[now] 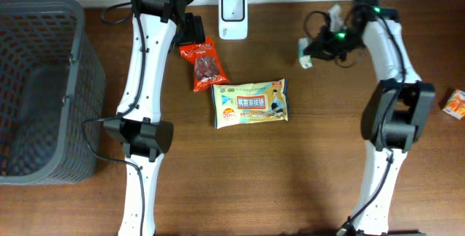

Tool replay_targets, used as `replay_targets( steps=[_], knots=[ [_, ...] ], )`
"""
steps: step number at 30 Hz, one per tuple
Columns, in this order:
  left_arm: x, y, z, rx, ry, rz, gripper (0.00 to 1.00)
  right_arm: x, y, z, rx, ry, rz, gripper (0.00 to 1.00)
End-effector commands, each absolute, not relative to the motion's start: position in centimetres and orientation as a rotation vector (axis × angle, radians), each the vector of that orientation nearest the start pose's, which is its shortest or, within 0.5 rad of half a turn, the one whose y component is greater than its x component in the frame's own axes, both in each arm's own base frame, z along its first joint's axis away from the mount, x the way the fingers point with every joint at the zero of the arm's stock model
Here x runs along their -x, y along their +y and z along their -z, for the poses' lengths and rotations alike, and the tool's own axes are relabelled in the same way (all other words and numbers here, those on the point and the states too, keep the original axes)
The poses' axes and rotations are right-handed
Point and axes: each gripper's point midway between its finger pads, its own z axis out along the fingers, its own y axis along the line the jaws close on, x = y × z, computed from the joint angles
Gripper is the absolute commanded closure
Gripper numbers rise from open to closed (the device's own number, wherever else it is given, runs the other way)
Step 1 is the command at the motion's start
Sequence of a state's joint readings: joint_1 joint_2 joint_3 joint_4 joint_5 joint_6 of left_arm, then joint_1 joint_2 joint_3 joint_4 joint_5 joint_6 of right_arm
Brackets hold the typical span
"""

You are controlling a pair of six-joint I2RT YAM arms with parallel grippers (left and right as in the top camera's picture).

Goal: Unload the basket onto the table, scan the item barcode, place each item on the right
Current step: 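Lift the teal tissue pack and turn it with the right gripper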

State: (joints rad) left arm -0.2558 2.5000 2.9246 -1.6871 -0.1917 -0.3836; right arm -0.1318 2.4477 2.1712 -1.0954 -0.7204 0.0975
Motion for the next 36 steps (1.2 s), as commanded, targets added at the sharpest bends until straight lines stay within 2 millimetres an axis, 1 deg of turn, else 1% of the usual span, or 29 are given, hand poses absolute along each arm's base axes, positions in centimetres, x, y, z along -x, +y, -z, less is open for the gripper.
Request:
replay_targets(
  steps=[1, 3, 4, 6, 7, 8, 10, 11, 12, 14, 16, 17, 19, 21, 24, 25, 29, 32, 36],
  knots=[
    [-49.4, -9.7, -20.5, 0.221, 2.757, -0.115, 0.01, -51.4, 2.0, -4.8, -0.349, 2.742, -1.198, 0.84],
    [-49.4, -9.7, -20.5, 0.221, 2.757, -0.115, 0.01, -51.0, -0.4, -4.3, -0.43, 2.74, -1.186, 0.79],
    [-49.4, -9.7, -20.5, 0.221, 2.757, -0.115, 0.01, -50.7, -2.3, -3.8, -0.48, 2.759, -1.125, 0.78],
    [-49.4, -9.7, -20.5, 0.221, 2.757, -0.115, 0.01, -49.5, -6.6, -2.1, -0.583, 2.836, -0.91, 0.77],
    [-49.4, -9.7, -20.5, 0.221, 2.757, -0.115, 0.01, -48.6, -8.6, -1.4, -0.636, 2.873, -0.815, 0.75],
    [-49.4, -9.7, -20.5, 0.221, 2.757, -0.115, 0.01, -47.8, -10.1, -1.2, -0.684, 2.894, -0.771, 0.71],
    [-49.4, -9.7, -20.5, 0.222, 2.757, -0.115, 0.01, -47.0, -11.4, -1.9, -0.744, 2.89, -0.784, 0.69],
    [-49.4, -9.7, -20.5, 0.221, 2.757, -0.115, 0.01, -46.8, -11.9, -2.7, -0.766, 2.879, -0.8, 0.68],
    [-49.4, -9.7, -20.5, 0.221, 2.757, -0.115, 0.01, -46.9, -11.9, -3.9, -0.712, 2.863, -0.828, 0.67],
    [-49.4, -9.7, -20.5, 0.222, 2.757, -0.116, 0.01, -47.2, -10.9, -5.8, -0.577, 2.851, -0.862, 0.61],
    [-49.4, -9.7, -20.5, 0.221, 2.757, -0.115, 0.01, -47.6, -9.9, -6.3, -0.477, 2.858, -0.855, 0.61],
    [-49.4, -9.7, -20.5, 0.221, 2.757, -0.115, 0.01, -48.0, -9.5, -6.2, -0.426, 2.857, -0.838, 0.61],
    [-49.4, -9.7, -20.5, 0.221, 2.757, -0.115, 0.01, -49.0, -8.8, -5.8, -0.37, 2.836, -0.816, 0.61],
    [-49.4, -9.7, -20.5, 0.222, 2.757, -0.116, 0.01, -50.1, -7.7, -5.1, -0.306, 2.824, -0.79, 0.6],
    [-49.4, -9.7, -20.5, 0.221, 2.757, -0.115, 0.01, -50.7, -5.7, -3.7, -0.24, 2.841, -0.787, 0.6],
    [-49.4, -9.7, -20.5, 0.221, 2.757, -0.115, 0.01, -50.8, -4.8, -3.0, -0.216, 2.857, -0.78, 0.6],
    [-49.4, -9.7, -20.5, 0.221, 2.757, -0.115, 0.01, -50.5, -3.9, -0.8, -0.16, 2.943, -0.625, 0.61],
    [-49.4, -9.7, -20.5, 0.221, 2.757, -0.115, 0.01, -50.3, -2.5, -0.2, -0.124, 2.956, -0.63, 0.61],
    [-49.4, -9.7, -20.5, 0.221, 2.757, -0.115, 0.01, -50.2, -2.1, -0.1, -0.115, 2.964, -0.634, 0.61]
  ],
)
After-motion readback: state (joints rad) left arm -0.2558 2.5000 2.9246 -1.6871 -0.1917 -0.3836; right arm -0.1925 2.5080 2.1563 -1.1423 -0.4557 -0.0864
